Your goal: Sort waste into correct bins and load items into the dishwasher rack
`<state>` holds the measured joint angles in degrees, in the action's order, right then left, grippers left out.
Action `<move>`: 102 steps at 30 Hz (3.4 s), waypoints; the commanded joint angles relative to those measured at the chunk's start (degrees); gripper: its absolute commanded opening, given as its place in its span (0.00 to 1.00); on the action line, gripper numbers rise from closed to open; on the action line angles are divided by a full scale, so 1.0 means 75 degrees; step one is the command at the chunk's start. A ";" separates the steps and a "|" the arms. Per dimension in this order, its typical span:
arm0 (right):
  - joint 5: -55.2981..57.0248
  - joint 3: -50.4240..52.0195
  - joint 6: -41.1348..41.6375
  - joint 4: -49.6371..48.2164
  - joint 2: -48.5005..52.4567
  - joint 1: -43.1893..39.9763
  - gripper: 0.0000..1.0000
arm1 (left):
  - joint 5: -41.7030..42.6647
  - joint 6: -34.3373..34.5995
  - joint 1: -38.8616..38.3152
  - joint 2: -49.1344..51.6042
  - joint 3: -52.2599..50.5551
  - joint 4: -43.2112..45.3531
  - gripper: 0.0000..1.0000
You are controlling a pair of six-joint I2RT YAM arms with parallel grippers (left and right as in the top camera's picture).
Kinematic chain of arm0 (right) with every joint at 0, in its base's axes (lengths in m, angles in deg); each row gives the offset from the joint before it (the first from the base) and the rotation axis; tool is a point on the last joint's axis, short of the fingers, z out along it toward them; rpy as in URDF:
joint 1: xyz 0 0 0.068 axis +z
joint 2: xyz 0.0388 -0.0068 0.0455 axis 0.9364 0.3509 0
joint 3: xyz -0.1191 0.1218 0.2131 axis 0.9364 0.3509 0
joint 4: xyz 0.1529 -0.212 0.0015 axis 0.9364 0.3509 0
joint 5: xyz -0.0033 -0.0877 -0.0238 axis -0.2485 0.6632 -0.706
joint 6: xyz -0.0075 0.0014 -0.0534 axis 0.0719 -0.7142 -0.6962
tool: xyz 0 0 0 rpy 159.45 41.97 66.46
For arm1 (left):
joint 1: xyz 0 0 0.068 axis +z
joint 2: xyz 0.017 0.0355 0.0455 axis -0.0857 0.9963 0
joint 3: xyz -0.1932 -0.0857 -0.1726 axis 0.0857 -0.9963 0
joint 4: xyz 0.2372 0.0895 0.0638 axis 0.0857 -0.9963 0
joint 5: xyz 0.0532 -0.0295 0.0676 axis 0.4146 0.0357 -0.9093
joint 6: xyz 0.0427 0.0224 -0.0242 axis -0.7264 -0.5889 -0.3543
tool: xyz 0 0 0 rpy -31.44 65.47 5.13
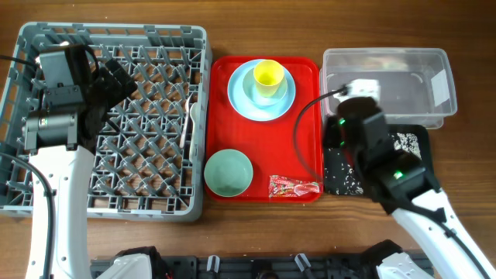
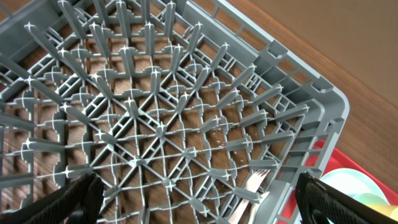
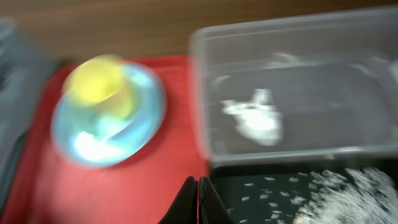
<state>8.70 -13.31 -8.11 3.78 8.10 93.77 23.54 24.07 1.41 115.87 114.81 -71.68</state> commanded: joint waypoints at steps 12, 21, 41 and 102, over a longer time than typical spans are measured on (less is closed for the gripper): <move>-0.5272 -0.0143 -0.1757 0.1714 0.2092 -0.0079 0.65 | -0.0047 0.0096 0.0038 0.0003 0.0044 0.0015 1.00; -0.5147 -0.0134 -0.0673 0.2084 0.3491 0.0402 0.69 | -0.0047 0.0096 0.0038 0.0003 0.0044 0.0015 1.00; -0.3596 -0.0134 -0.0044 0.1871 0.4651 0.0679 0.55 | -0.0047 0.0096 0.0038 0.0003 0.0044 0.0012 1.00; -0.4173 0.0318 -0.6067 0.1562 0.4701 0.0729 0.04 | -0.0047 0.0096 0.0038 0.0003 0.0044 0.0015 1.00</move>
<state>-20.70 -11.30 -53.36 15.50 42.94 98.80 23.54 24.07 1.41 115.87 114.81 -71.70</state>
